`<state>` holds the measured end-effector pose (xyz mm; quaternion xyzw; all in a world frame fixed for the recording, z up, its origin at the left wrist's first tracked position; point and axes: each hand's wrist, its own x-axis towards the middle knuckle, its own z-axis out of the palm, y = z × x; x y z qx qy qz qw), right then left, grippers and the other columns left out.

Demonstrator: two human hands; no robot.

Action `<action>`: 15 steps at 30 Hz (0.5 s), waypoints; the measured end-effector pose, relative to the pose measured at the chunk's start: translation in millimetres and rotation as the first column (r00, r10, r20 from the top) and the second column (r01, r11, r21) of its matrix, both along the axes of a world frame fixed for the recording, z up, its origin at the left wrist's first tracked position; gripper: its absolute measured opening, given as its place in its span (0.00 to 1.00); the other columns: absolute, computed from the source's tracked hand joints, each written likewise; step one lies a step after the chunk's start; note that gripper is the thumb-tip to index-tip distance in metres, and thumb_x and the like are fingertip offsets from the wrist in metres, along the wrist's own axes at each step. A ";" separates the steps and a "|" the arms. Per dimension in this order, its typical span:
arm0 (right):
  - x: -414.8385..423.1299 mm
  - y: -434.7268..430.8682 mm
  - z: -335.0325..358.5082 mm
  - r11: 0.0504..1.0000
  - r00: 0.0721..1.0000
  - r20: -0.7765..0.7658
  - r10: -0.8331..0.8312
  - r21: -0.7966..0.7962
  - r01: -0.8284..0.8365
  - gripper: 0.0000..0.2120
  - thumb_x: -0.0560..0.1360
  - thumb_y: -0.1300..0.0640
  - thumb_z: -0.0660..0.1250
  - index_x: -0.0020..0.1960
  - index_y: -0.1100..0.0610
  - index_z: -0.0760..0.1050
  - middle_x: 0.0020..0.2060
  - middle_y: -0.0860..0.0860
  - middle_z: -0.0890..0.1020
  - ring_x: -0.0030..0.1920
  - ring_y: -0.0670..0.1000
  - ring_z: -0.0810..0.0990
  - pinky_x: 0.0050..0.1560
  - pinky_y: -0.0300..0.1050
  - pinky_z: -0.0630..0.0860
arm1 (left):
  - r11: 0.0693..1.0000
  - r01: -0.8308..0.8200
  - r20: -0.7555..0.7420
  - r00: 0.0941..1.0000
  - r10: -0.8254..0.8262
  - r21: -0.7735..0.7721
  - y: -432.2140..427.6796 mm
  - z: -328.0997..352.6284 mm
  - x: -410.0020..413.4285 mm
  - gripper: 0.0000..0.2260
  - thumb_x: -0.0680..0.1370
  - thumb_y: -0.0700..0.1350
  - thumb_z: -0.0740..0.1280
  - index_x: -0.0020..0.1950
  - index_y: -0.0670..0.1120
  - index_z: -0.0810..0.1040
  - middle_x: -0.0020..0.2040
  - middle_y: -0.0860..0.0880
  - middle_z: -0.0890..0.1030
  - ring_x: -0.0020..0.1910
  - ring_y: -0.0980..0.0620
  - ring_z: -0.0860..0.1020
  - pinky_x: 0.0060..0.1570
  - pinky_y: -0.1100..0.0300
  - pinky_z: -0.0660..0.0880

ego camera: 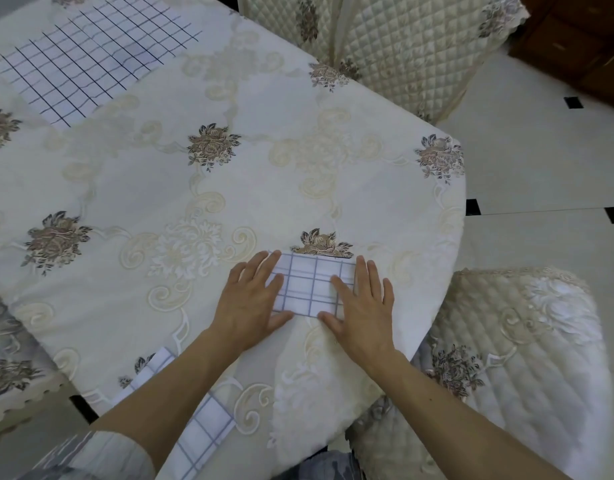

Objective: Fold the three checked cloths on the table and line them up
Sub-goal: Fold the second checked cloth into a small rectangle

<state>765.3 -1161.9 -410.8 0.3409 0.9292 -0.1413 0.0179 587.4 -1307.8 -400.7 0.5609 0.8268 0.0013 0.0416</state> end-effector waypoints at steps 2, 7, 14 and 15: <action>-7.3 -6.1 1.3 1.000 1.000 -0.006 -0.023 -0.006 0.023 0.34 0.69 0.34 0.67 0.68 0.52 0.71 0.78 0.60 0.53 0.78 0.61 0.49 0.74 0.63 0.51 | 1.000 0.002 0.005 1.000 -0.002 0.009 7.0 0.1 6.6 0.27 0.69 0.64 0.69 0.55 0.43 0.79 0.74 0.42 0.69 0.73 0.41 0.66 0.65 0.43 0.65; -15.5 -8.9 2.9 1.000 1.000 0.006 -0.022 0.000 0.022 0.37 0.65 0.33 0.71 0.66 0.55 0.72 0.78 0.60 0.53 0.78 0.61 0.50 0.73 0.63 0.52 | 0.980 0.192 0.013 0.981 -0.192 0.048 10.2 0.3 9.0 0.20 0.70 0.59 0.70 0.52 0.45 0.80 0.72 0.43 0.71 0.72 0.42 0.67 0.65 0.47 0.63; -10.0 1.2 8.9 0.999 1.000 0.025 0.017 -0.045 -0.015 0.40 0.64 0.31 0.70 0.69 0.51 0.70 0.79 0.59 0.47 0.78 0.60 0.44 0.75 0.62 0.48 | 0.955 0.297 0.032 0.954 -0.297 0.008 17.3 8.2 15.9 0.14 0.63 0.45 0.73 0.47 0.44 0.79 0.72 0.42 0.72 0.70 0.40 0.69 0.63 0.45 0.68; -9.4 2.2 9.7 0.999 0.999 0.030 0.023 -0.049 -0.022 0.41 0.64 0.31 0.69 0.70 0.51 0.69 0.79 0.59 0.46 0.78 0.60 0.43 0.75 0.62 0.47 | 0.958 0.288 0.026 0.957 -0.288 -0.013 17.7 10.3 16.4 0.17 0.61 0.42 0.73 0.48 0.45 0.78 0.72 0.41 0.71 0.71 0.39 0.69 0.64 0.43 0.69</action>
